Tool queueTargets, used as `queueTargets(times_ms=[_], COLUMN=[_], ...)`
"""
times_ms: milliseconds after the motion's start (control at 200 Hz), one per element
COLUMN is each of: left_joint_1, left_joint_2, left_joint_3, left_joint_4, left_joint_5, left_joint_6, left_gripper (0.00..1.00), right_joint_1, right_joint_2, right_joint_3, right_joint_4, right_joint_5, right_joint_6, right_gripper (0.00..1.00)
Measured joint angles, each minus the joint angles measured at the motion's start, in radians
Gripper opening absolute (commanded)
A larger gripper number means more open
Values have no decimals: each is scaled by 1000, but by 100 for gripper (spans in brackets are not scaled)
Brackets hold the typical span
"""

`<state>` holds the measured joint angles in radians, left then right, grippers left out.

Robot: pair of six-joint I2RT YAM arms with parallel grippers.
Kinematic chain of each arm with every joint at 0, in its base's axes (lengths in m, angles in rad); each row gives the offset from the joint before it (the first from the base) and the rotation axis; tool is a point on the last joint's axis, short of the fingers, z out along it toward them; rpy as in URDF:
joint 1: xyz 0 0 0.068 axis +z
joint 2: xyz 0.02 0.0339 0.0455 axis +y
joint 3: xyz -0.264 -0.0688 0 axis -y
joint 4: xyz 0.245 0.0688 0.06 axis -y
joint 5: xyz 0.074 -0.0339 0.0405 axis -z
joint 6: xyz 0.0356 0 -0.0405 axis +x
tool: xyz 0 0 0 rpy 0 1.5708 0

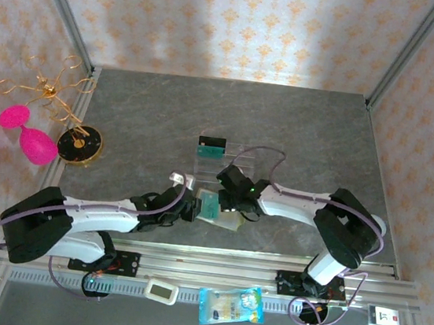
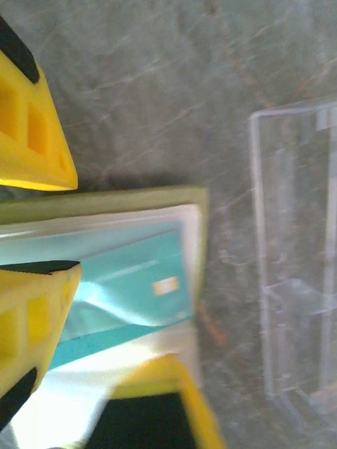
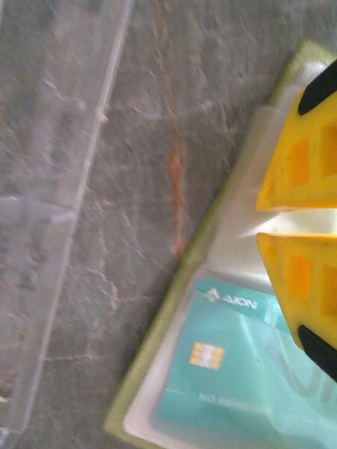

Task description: Take the credit cards out of the card holder

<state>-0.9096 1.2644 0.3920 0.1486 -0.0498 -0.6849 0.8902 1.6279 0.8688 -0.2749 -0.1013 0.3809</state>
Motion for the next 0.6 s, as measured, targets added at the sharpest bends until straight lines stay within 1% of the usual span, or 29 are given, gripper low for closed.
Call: queueTargets(times_ms=[60, 110, 180, 230, 305, 375, 446, 601], left_joint_1=[-26, -43, -53, -53, -53, -53, -50, -16], left_joint_2=[-5, -29, -101, -156, -213, -215, -167, -23], left_joint_3=[-14, -24, -40, -48, -48, -46, -32, 23], left_joint_4=[-11, -32, -58, -67, -64, -44, -17, 43], left_joint_5=[6, 5, 0, -11, -19, -18, -16, 3], left_joint_6=[-23, -34, -50, -58, -57, -48, -32, 8], left_gripper=[31, 34, 37, 37, 31, 25, 18, 8], right_joint_1=[-4, -4, -4, -4, -4, -4, -4, -4], right_joint_2=[0, -2, -21, -49, -102, -136, -137, -96], right_joint_3=[13, 21, 21, 19, 14, 3, -8, -50], right_joint_4=[-17, -26, -31, -31, -8, 43, 96, 166], right_joint_5=[25, 36, 37, 27, -13, -73, -132, -219], right_joint_6=[-24, -37, -46, -47, -38, -14, 18, 96], right_gripper=[18, 21, 25, 27, 29, 29, 28, 26])
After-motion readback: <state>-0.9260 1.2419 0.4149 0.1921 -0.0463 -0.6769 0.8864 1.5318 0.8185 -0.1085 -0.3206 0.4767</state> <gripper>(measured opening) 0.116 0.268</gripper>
